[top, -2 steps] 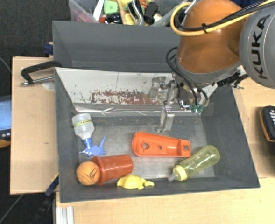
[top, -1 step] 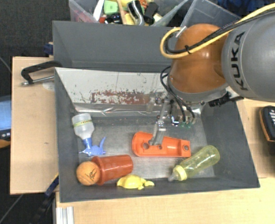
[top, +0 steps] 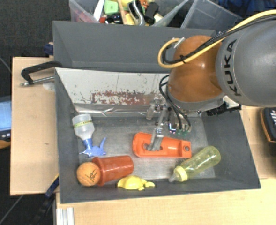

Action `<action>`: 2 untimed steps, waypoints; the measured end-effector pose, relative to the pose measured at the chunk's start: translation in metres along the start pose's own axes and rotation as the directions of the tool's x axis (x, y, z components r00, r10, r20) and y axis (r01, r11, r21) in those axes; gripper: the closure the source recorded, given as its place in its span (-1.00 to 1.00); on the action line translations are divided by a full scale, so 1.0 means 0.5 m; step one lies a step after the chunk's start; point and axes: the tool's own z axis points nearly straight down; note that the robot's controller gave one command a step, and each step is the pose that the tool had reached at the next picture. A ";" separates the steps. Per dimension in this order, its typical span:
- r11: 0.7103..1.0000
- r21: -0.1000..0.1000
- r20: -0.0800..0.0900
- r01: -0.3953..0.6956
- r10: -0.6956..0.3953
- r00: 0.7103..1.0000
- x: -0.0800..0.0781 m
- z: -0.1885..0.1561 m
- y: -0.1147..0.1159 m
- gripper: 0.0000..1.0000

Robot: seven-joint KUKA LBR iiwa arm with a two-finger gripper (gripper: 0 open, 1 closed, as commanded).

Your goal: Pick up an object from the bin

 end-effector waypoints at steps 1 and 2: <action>0.990 -0.002 0.004 0.139 -0.139 0.990 -0.002 0.071 -0.090 -1.00; 0.995 0.001 -0.003 0.103 -0.103 0.995 -0.004 0.109 -0.165 -1.00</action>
Offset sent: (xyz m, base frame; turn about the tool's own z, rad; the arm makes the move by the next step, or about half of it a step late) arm -0.0153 -0.0419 -0.0465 0.1324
